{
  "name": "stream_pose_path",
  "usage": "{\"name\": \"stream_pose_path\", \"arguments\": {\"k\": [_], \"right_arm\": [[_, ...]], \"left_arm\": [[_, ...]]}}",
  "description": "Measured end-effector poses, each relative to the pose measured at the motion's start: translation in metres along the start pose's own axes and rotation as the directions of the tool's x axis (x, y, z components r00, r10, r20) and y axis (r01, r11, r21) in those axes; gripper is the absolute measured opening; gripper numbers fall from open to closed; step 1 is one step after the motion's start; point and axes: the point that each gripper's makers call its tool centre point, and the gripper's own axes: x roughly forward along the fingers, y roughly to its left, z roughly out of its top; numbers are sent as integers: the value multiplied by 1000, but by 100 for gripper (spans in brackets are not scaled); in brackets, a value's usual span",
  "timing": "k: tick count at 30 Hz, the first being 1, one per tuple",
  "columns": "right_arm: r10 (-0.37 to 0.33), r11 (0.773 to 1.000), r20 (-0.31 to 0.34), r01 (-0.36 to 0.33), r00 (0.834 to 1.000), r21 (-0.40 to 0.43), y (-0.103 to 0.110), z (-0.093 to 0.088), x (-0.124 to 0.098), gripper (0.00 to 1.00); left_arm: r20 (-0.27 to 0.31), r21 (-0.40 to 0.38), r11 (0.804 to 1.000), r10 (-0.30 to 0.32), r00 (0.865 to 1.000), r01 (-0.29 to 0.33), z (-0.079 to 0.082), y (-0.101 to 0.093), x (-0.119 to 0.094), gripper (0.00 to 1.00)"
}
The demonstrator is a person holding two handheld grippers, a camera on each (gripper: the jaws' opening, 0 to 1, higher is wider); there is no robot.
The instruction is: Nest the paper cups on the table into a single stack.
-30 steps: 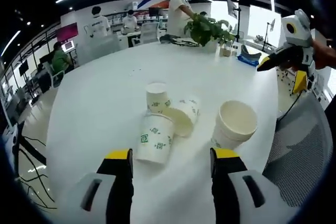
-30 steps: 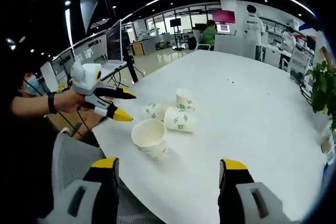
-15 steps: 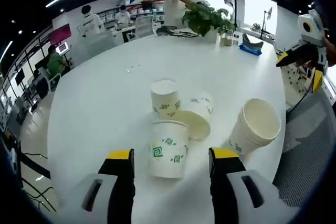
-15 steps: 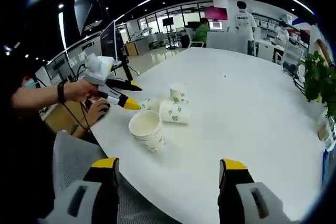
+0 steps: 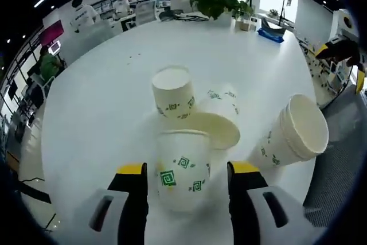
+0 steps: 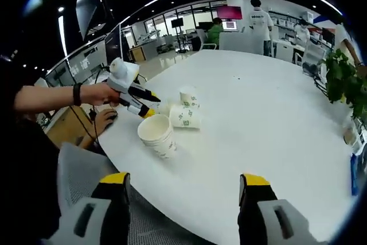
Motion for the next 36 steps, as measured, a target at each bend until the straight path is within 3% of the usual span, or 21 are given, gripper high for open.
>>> {"name": "stream_pose_path", "arguments": {"k": [4, 6, 7, 10, 17, 21, 27, 36], "right_arm": [[-10, 1000, 8, 10, 1000, 8, -3, 0, -3, 77], [-14, 1000, 14, 13, 1000, 15, -4, 0, -4, 77], [-13, 1000, 14, 13, 1000, 20, -5, -1, -4, 77], [-11, 1000, 4, 11, 1000, 19, -3, -3, -2, 77], [0, 1000, 12, 0, 1000, 26, -1, 1, 1, 75], [9, 1000, 8, -9, 1000, 22, 3, 4, 6, 74], [52, 999, 25, -52, 998, 9, 10, 17, 15, 70], [111, 994, 63, -111, 992, -2, 15, 43, 26, 69]], "left_arm": [[-30, 17, 1000, -7, 1000, 8, -5, 1, 9, 52], [-37, 11, 1000, -7, 999, 8, -6, 2, 12, 44], [-42, 14, 1000, 22, 999, -21, -7, 8, 13, 39], [-28, -24, 1000, 13, 1000, -14, -7, 9, 13, 38], [-26, -20, 999, 29, 999, -30, -20, 14, -1, 37], [6, -56, 997, 54, 999, -53, -24, 28, -10, 37], [70, -49, 996, 82, 994, -79, -19, 27, -28, 37], [170, -18, 997, 77, 982, -75, 7, 18, -52, 37]]}}
